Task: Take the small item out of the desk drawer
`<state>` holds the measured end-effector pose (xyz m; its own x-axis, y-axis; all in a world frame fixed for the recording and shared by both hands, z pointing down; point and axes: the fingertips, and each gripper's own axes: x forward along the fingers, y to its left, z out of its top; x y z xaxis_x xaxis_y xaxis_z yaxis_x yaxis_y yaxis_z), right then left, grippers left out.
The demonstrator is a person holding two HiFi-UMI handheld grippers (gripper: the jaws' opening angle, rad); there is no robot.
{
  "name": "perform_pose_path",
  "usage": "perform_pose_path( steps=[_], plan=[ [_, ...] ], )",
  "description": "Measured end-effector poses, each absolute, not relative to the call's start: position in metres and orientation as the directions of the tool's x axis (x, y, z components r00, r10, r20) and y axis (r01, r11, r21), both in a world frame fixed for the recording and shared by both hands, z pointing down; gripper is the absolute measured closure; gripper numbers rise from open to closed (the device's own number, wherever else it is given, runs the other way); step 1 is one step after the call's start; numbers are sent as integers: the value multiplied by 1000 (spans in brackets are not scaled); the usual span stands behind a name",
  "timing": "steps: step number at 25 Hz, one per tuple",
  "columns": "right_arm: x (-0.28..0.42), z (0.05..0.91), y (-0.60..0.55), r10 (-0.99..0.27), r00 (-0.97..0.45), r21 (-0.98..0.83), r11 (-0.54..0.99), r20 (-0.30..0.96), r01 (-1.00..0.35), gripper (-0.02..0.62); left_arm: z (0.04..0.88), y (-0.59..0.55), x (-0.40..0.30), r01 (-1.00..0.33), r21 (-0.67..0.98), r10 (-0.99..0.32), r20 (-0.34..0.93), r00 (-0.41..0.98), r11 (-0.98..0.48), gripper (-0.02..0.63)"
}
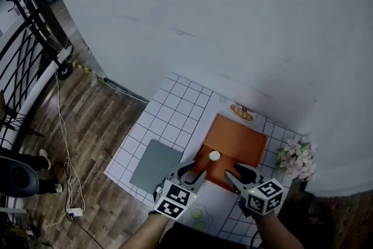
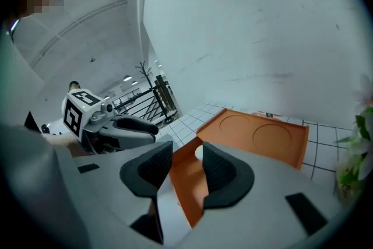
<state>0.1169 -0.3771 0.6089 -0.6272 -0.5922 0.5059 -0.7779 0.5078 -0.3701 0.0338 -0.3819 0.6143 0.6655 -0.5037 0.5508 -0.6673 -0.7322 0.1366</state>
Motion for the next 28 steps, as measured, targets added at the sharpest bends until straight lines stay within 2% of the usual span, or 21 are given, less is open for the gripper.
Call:
perform_pose_path(
  steps=[4,14,28],
  plan=[
    [140,609,-378,-624,-593,-386,450,509,-805,437,642,-395,59,-608,116,-436,595,676,-785,455],
    [181,610,-367,-688,-533,-439,332,492,-835,442,705,-415,86,-484,46,-280,766,579,-874,453],
    [229,606,-327,-771,-406,-454,171,491,-874,443,731,-423,105,-441,-32,-248,862,442,-897,453]
  ],
)
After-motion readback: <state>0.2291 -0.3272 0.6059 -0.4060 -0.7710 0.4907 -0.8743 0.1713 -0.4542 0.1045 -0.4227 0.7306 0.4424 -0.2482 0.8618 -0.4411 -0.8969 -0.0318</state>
